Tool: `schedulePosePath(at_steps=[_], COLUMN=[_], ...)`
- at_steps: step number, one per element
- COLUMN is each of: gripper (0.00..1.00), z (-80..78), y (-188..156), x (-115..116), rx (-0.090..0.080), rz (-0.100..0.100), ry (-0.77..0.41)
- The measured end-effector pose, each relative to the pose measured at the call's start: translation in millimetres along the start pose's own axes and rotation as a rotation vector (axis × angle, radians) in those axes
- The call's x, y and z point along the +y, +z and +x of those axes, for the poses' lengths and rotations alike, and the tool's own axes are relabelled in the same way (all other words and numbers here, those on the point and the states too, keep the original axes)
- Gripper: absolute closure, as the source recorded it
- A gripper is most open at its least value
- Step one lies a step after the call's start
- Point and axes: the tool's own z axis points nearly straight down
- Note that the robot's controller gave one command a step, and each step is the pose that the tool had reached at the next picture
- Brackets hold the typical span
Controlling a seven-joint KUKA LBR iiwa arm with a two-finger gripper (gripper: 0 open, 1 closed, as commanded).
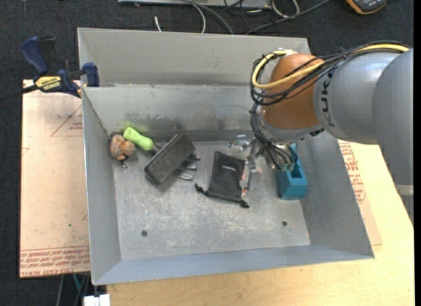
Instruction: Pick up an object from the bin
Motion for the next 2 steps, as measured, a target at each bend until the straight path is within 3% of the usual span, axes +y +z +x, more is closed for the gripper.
schedulePosePath(at_steps=[1,2], gripper=[1.0,1.0], z=[0.0,2.7], y=[0.0,-0.9], x=[0.1,19.8], rx=[0.0,-0.008], rz=[0.0,0.006], ry=[0.0,-0.236])
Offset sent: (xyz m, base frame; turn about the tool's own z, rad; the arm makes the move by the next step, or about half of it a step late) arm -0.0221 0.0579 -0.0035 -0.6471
